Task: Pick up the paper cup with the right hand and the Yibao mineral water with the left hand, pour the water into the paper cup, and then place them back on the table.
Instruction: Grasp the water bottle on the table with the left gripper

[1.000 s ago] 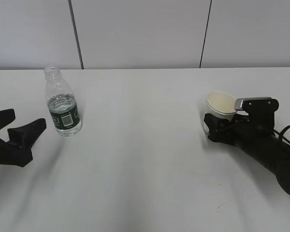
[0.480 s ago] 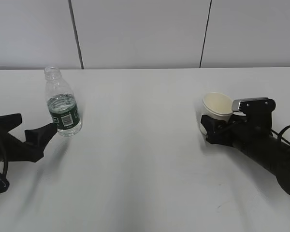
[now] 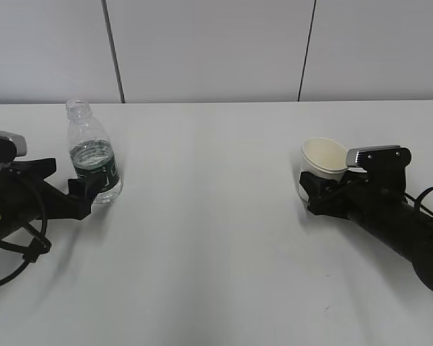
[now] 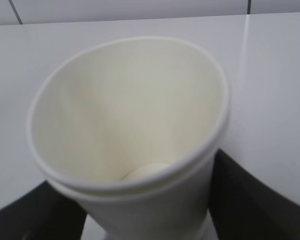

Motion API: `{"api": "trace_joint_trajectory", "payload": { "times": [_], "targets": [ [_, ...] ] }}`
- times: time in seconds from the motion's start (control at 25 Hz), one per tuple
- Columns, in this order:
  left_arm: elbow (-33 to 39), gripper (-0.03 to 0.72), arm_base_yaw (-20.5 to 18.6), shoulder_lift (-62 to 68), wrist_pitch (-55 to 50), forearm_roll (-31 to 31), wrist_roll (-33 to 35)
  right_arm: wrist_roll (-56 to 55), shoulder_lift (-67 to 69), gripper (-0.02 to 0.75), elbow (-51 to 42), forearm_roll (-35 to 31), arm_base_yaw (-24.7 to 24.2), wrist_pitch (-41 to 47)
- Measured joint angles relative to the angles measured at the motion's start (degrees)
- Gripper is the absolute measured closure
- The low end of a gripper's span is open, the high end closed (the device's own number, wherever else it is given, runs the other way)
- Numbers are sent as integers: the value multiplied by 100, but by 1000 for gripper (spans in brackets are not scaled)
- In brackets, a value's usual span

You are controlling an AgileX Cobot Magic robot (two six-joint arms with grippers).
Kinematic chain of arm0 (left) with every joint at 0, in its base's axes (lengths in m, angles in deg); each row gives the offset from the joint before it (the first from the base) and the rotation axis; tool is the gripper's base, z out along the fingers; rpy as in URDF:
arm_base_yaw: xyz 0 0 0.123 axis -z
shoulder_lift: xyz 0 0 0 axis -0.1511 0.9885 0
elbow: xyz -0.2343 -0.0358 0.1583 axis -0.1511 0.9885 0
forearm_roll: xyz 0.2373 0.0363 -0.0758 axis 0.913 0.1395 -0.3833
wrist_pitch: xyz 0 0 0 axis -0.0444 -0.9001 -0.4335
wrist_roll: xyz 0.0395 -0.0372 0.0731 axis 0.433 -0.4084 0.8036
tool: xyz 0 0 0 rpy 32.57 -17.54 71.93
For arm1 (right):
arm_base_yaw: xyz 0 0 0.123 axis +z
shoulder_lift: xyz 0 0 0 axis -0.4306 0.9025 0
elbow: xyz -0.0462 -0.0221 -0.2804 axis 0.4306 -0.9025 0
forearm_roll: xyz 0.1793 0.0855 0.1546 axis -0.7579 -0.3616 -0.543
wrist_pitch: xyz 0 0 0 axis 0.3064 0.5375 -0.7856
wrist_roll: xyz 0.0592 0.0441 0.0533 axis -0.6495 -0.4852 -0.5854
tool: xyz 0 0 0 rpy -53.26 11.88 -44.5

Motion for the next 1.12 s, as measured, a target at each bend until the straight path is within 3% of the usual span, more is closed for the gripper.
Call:
{"api": "trace_joint_trajectory", "payload": {
  "times": [0.4,0.8,1.12],
  "targets": [
    [-882,74,36,642,-13,168,0,0,0,214,0,8,0,0],
    [-1264,110,205,896,-3,115,0,0,0,214,0,8,0,0],
    [-1264,263,205,896,-8,60,0,0,0,215,0,8,0,0]
  ]
}}
